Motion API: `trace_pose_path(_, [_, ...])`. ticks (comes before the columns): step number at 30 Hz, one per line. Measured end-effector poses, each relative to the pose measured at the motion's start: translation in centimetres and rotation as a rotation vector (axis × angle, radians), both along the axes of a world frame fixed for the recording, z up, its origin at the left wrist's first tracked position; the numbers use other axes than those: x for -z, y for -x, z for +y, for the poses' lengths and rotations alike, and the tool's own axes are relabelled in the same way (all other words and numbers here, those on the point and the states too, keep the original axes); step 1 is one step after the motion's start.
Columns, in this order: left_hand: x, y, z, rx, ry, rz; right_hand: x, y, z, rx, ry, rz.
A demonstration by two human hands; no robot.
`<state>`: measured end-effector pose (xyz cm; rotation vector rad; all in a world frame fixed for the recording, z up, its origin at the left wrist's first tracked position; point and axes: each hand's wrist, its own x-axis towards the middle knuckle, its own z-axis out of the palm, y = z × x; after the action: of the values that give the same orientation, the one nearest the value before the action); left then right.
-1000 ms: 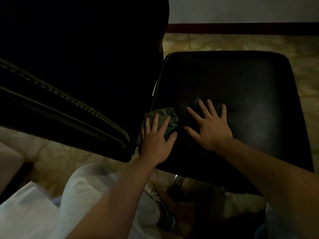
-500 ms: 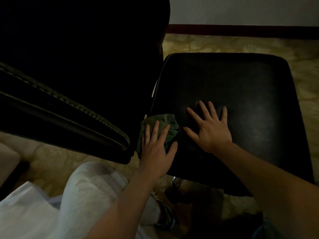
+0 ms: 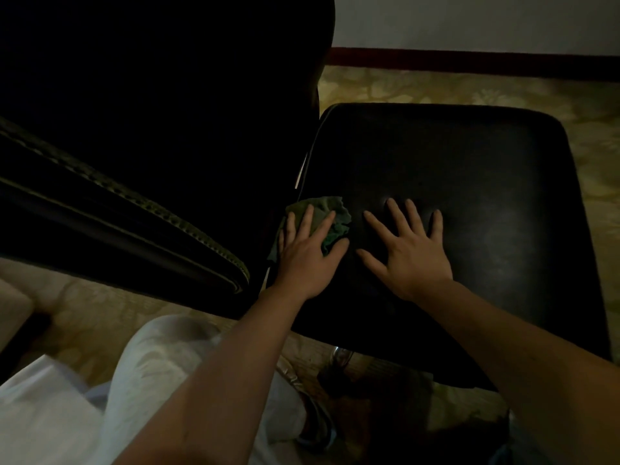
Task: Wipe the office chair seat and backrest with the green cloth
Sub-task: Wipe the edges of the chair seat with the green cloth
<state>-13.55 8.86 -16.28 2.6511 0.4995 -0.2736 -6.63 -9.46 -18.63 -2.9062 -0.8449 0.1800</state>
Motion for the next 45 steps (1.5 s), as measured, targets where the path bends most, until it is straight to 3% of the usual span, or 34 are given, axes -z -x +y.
trace_pose_path(7, [0.3,2.8,-0.4,0.031,-0.05,-0.077,-0.2,0.2,0.0,0.006,0.016,0.006])
trace_pose_path(12, [0.2,5.0,-1.0,0.041,-0.051,-0.028,-0.2,0.2,-0.2,0.001,0.006,-0.011])
trace_pose_path(29, [-0.7,-2.3,0.6,-0.026,0.02,0.035,-0.3,0.1,0.1,-0.005,0.018,0.003])
trace_pose_path(45, [0.7,0.2,-0.5,-0.016,-0.071,0.016,0.0,-3.4,0.6,-0.011,-0.029,-0.004])
